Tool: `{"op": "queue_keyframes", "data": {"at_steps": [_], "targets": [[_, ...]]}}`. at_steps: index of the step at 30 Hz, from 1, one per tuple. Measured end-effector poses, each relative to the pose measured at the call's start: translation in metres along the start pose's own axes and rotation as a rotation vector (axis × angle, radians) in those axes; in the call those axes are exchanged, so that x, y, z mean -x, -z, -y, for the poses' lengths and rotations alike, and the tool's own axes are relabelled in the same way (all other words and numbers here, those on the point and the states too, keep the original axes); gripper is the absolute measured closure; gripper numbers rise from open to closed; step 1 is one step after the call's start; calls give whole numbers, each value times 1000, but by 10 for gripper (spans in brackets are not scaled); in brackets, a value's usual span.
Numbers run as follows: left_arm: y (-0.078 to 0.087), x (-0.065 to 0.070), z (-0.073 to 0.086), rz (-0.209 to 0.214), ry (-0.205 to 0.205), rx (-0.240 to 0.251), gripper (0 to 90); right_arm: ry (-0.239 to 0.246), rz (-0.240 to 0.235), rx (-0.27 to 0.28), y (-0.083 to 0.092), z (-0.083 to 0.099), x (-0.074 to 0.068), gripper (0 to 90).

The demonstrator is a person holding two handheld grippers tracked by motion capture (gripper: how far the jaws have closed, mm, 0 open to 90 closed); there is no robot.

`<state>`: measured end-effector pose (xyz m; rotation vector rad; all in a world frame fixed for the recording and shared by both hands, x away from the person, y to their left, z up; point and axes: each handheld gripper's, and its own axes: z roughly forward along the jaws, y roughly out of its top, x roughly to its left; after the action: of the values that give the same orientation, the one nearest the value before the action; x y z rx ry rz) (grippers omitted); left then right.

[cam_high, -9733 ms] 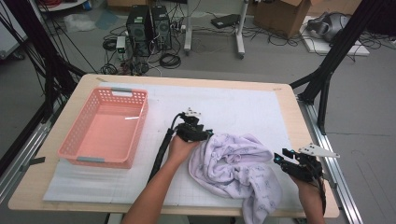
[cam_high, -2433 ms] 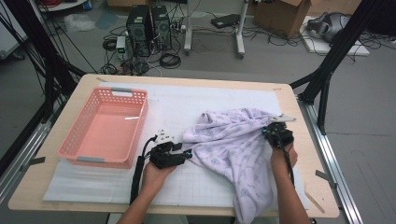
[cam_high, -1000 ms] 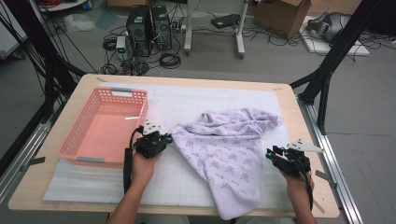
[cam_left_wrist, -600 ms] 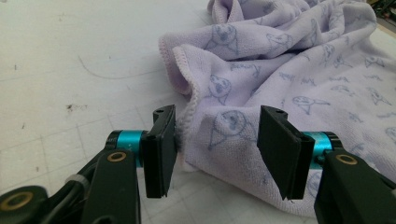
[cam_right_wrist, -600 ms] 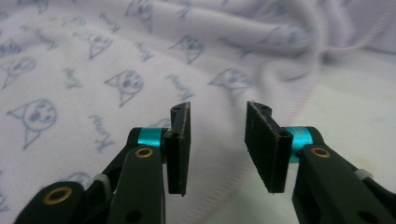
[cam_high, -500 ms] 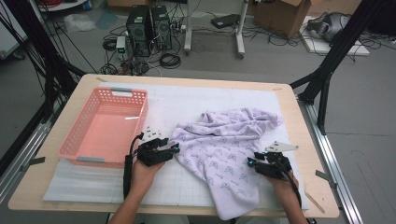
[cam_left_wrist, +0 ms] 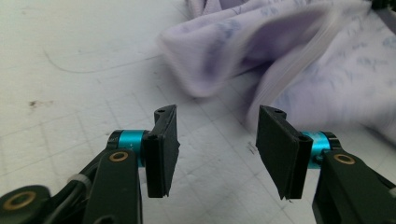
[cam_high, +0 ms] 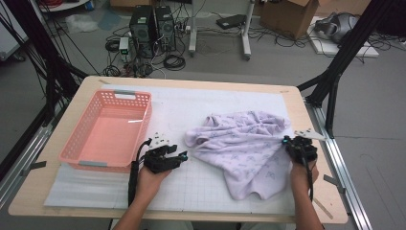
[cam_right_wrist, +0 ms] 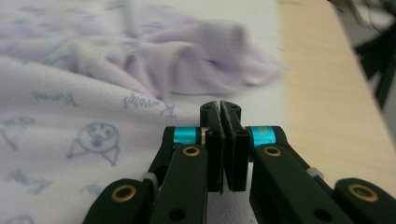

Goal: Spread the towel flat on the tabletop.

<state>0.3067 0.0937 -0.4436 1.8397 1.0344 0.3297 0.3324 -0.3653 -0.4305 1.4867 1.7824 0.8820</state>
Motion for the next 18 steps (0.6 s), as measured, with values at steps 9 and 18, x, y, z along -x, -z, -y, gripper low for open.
{"op": "queue_keyframes", "data": {"at_steps": [9,18], "targets": [[-20,22,1,110,-67,-75,628,16,-89,25,22,7,-3,695],[-60,62,-11,121,-149,-138,661,89,-186,63,54,21,-21,640]]}}
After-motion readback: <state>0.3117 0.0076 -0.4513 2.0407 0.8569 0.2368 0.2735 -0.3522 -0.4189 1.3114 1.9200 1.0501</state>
